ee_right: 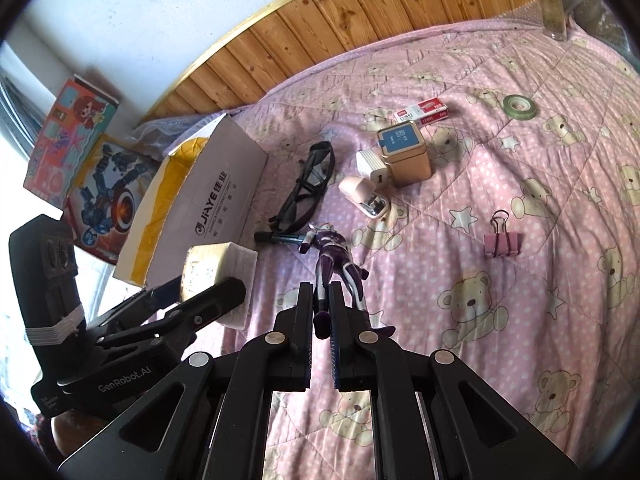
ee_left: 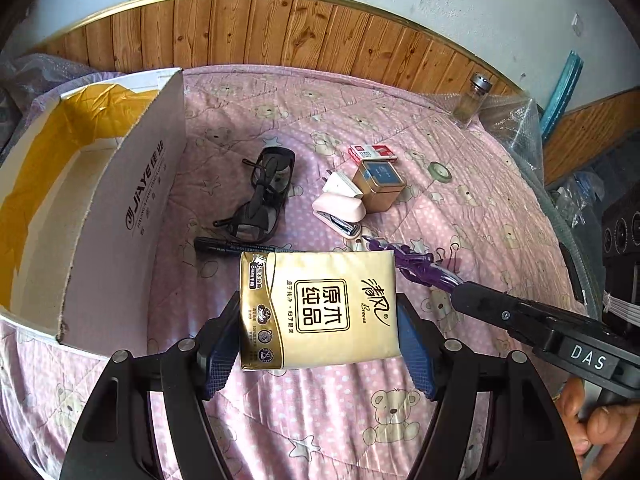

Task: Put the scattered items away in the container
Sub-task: 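Carry the tissue pack and purple figure with both tools over the box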

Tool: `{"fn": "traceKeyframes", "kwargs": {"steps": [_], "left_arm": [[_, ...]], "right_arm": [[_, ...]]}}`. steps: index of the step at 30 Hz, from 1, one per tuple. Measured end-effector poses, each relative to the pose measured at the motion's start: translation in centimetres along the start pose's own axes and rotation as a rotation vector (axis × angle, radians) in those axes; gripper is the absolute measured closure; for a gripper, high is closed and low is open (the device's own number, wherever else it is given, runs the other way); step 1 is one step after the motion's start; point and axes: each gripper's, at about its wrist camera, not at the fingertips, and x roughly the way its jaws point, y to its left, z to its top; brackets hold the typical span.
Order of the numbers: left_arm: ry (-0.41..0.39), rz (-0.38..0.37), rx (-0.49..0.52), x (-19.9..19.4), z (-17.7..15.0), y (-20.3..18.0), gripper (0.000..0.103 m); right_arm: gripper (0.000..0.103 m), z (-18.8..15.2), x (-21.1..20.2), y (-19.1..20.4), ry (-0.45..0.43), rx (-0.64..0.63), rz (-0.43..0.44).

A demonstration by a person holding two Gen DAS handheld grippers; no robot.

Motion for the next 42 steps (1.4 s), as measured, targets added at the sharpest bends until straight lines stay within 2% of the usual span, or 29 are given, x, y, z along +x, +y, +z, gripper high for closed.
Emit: {"fn": "traceKeyframes", "kwargs": {"steps": [19, 42], "left_arm": [[-0.127, -0.042, -0.075, -7.1, 2.2, 3.1, 0.032], [-0.208, -0.048, -0.156, -11.0, 4.7, 8.6, 0.032]], "right_arm": [[0.096, 1.6, -2.1, 7.9, -0.048, -0.123, 0.043], [0.096, 4.5, -0.4, 16.2, -0.043, -0.259, 0.105]]}}
